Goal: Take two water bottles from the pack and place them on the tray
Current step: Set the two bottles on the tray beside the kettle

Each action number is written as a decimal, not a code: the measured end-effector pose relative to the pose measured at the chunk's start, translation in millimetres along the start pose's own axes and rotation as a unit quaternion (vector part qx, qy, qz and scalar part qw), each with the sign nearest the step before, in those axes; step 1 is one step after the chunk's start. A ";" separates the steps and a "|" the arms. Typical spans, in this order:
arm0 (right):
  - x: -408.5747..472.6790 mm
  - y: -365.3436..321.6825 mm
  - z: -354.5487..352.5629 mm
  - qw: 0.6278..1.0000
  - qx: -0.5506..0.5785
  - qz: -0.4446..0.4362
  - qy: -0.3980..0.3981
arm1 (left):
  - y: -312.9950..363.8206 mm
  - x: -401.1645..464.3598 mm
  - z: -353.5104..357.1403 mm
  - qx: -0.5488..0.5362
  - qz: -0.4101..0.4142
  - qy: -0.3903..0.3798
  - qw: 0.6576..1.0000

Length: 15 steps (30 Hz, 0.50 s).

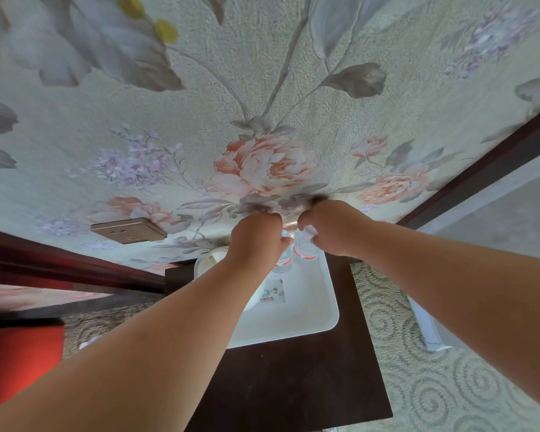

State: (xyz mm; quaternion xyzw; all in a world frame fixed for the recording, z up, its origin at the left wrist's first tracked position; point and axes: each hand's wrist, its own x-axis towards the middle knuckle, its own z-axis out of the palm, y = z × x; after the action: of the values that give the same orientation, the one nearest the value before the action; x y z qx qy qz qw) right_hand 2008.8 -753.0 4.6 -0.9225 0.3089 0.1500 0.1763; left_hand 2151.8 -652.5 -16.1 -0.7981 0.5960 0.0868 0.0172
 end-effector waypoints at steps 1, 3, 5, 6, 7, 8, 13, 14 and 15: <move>-0.7 1.0 -1.0 1.000 0.002 -0.004 -0.007 | 0.0 0.7 -0.8 0.001 -0.009 -0.003 1.000; -2.8 1.5 -0.7 1.000 0.009 -0.002 -0.015 | 1.2 2.5 -0.3 -0.007 -0.027 -0.009 1.000; -5.0 -0.2 2.6 1.000 0.025 0.004 -0.010 | 3.1 4.6 1.6 -0.033 -0.052 -0.021 0.998; -5.9 -1.3 5.0 0.999 0.034 0.006 -0.006 | 4.2 5.5 2.3 -0.044 -0.064 -0.025 0.997; -6.6 -2.5 7.9 0.999 0.042 0.007 -0.001 | 5.2 6.3 2.9 -0.051 -0.071 -0.025 0.996; -7.0 -4.1 10.5 0.999 0.049 0.008 0.005 | 5.5 6.2 3.0 -0.056 -0.072 -0.021 0.996; -6.1 -12.8 16.1 0.995 0.053 0.049 0.065 | -0.9 -4.8 5.4 -0.078 -0.056 -0.001 0.995; -6.6 -14.5 15.4 0.993 0.055 0.068 0.075 | -2.3 -7.9 5.9 -0.077 -0.056 -0.002 0.995; -7.0 -15.3 15.1 0.991 0.055 0.086 0.084 | -3.4 -10.7 6.4 -0.077 -0.058 -0.004 0.995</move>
State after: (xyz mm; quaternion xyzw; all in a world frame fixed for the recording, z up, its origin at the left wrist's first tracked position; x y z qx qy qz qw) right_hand 2010.4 -731.6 -2.6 -0.8908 0.4083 0.0695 0.1869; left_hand 2151.4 -640.5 -20.9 -0.8301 0.5399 0.1341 -0.0367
